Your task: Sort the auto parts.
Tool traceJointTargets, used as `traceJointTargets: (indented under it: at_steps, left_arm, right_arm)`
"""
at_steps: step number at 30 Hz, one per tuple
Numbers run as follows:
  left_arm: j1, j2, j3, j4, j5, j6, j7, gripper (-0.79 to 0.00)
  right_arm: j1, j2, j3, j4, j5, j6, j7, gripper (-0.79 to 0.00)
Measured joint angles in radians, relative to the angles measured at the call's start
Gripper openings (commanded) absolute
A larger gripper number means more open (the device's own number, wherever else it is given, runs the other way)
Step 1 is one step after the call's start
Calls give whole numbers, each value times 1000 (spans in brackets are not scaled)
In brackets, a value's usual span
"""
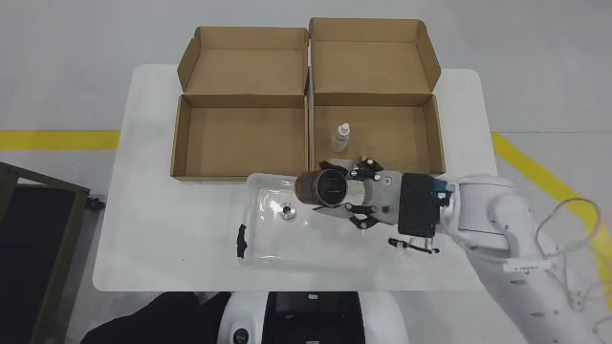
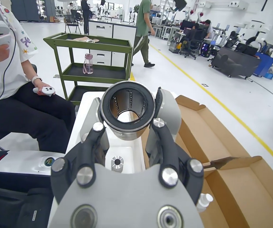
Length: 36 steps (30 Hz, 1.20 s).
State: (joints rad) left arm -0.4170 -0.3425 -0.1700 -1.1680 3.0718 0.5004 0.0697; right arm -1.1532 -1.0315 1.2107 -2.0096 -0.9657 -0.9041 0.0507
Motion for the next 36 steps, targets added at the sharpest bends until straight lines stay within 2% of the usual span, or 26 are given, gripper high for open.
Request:
traceJointTargets:
  at_steps: [12, 19, 26, 30, 36]
  left_arm:
    - [0, 0, 0, 0, 0, 0, 0, 0]
    - [0, 0, 0, 0, 0, 0, 0, 0]
    - [0, 0, 0, 0, 0, 0, 0, 0]
    - [0, 0, 0, 0, 0, 0, 0, 0]
    - [0, 0, 0, 0, 0, 0, 0, 0]
  right_arm:
    - [2, 2, 86, 21, 56, 10, -86, -785]
    - [74, -9, 72, 99, 68, 4, -147, -785]
    - [99, -16, 59, 128, 62, 5, -177, -785]
    - [93, -18, 52, 125, 54, -1, -179, -785]
    - [30, -19, 22, 48, 2, 18, -138, -785]
